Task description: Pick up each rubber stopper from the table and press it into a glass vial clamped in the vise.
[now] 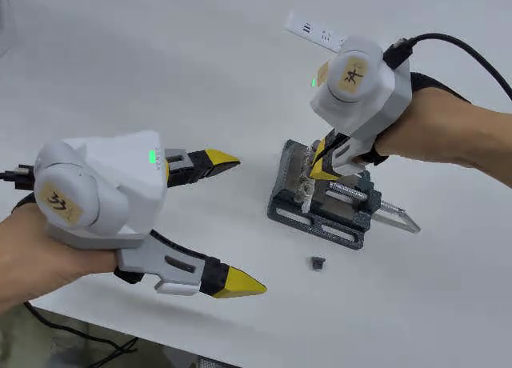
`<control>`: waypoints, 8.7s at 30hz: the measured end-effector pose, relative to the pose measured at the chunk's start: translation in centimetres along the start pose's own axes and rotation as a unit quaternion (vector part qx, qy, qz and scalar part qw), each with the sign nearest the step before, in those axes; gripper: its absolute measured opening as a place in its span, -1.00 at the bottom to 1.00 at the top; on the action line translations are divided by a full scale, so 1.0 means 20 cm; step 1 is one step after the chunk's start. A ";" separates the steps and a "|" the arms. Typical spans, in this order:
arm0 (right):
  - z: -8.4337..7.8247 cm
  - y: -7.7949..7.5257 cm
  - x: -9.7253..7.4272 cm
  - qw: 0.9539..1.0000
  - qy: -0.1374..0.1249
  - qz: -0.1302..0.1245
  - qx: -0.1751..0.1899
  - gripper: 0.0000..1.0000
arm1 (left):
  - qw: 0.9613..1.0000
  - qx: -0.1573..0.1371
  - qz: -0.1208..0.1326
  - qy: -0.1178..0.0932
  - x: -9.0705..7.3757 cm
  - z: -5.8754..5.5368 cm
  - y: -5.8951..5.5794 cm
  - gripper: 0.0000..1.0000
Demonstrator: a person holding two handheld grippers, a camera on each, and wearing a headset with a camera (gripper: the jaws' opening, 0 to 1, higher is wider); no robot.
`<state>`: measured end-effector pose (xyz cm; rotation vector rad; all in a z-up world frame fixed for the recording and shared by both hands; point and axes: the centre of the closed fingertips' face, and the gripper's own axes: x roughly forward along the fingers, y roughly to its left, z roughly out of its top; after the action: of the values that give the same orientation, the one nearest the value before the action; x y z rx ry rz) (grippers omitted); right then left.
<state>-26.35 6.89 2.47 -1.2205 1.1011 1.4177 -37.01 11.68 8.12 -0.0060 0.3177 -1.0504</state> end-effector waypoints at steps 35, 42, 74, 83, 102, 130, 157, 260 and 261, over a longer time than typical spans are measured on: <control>0.01 0.00 -0.01 1.000 -0.013 -0.010 0.000 -0.98 | 1.000 0.012 0.006 0.011 -0.04 0.01 -0.02 0.77; 0.01 0.01 -0.01 0.999 -0.032 -0.016 0.013 -0.99 | 1.000 0.012 0.007 0.014 -0.05 0.01 -0.02 0.77; -0.03 0.05 -0.25 0.988 -0.131 -0.063 0.059 -0.63 | 1.000 0.016 0.005 0.020 -0.06 0.04 -0.05 0.77; -0.09 0.10 -0.30 0.979 -0.169 -0.082 0.078 -0.52 | 0.999 0.023 0.003 0.028 -0.07 0.05 -0.06 0.78; -0.22 0.29 -0.34 0.956 -0.254 -0.096 0.109 -0.25 | 0.999 0.028 0.001 0.040 -0.09 0.10 -0.09 0.78; -0.28 0.61 -0.02 0.977 -0.199 -0.074 -0.021 -0.36 | 0.998 0.031 -0.001 0.053 -0.07 0.09 -0.10 0.77; -0.25 0.51 0.25 0.984 -0.152 -0.060 -0.073 -0.77 | 0.999 0.014 0.012 0.051 -0.09 0.05 -0.08 0.76; 0.17 0.53 -0.99 0.812 -0.488 -0.303 0.102 -0.93 | 0.885 -0.418 -0.104 -0.176 0.04 0.75 -0.13 -0.65; 0.18 0.54 -0.99 0.813 -0.488 -0.303 0.099 -0.93 | 0.885 -0.419 -0.105 -0.176 0.04 0.75 -0.14 -0.66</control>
<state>-36.07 6.75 23.15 -0.4523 0.0923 1.1199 -35.02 7.39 22.61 -1.0211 0.4240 -1.0314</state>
